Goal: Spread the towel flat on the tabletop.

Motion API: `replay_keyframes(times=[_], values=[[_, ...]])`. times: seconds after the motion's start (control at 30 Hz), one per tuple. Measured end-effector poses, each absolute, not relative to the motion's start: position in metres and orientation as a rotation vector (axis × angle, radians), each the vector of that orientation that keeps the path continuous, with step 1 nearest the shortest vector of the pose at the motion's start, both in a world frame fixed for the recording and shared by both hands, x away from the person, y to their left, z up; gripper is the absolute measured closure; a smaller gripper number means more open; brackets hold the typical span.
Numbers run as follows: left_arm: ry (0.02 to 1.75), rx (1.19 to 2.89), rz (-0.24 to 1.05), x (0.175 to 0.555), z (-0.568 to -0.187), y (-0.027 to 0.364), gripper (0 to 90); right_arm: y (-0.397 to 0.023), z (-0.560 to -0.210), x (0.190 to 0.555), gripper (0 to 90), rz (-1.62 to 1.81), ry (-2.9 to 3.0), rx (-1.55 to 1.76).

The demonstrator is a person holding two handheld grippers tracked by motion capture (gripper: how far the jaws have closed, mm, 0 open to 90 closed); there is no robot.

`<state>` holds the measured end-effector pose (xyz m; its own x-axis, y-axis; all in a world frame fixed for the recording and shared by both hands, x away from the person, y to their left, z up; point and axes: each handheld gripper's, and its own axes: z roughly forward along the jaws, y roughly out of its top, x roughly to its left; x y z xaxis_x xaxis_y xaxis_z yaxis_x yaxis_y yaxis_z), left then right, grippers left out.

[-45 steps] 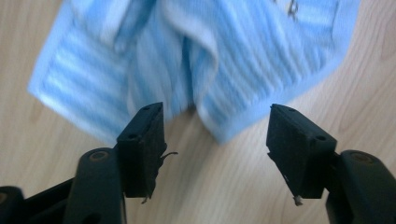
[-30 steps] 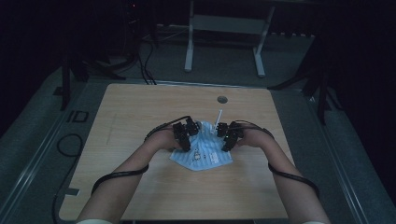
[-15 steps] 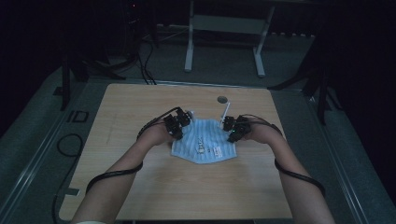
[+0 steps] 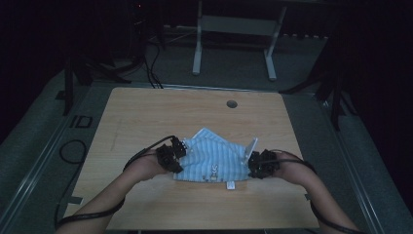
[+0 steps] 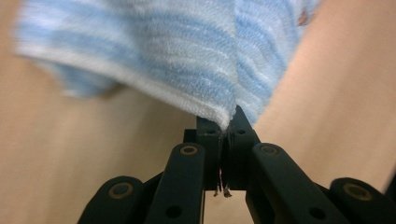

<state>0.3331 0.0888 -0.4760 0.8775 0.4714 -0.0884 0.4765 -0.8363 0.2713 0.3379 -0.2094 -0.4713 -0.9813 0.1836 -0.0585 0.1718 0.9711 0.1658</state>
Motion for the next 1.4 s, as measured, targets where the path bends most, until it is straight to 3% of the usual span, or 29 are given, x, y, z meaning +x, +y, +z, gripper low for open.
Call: replay_keyframes(times=[0.23,0.3,0.37,0.47,0.7,0.8,0.83,0.97,1.13,1.4], values=[[0.630,2.798,-0.138,0.296,-0.501,0.083,86.8,-0.213,-0.498,0.297,84.5,0.208,3.102,0.253],[0.602,2.798,-0.251,0.289,-0.505,0.084,86.0,-0.214,-0.502,0.288,79.4,0.201,3.144,0.247],[0.589,2.791,-0.282,0.285,-0.506,0.085,82.1,-0.216,-0.503,0.282,73.3,0.189,3.184,0.206],[0.582,2.780,-0.269,0.283,-0.502,0.087,75.4,-0.222,-0.497,0.284,73.2,0.183,3.174,0.233],[0.546,2.737,-0.051,0.291,-0.470,0.082,66.4,-0.245,-0.468,0.314,73.5,0.261,3.069,0.400],[0.488,2.732,-0.033,0.290,-0.474,0.063,69.6,-0.249,-0.466,0.324,83.3,0.290,3.014,0.451],[0.476,2.735,-0.025,0.289,-0.478,0.055,77.6,-0.248,-0.469,0.329,89.7,0.279,2.994,0.467],[0.418,2.750,-0.078,0.287,-0.497,0.026,89.6,-0.240,-0.489,0.347,90.0,0.228,2.973,0.532],[0.386,2.805,-0.192,0.288,-0.521,0.011,89.6,-0.231,-0.515,0.365,90.0,0.124,3.004,0.580],[0.373,2.804,-0.288,0.284,-0.522,0.022,89.6,-0.227,-0.515,0.395,90.0,0.089,3.009,0.600]])
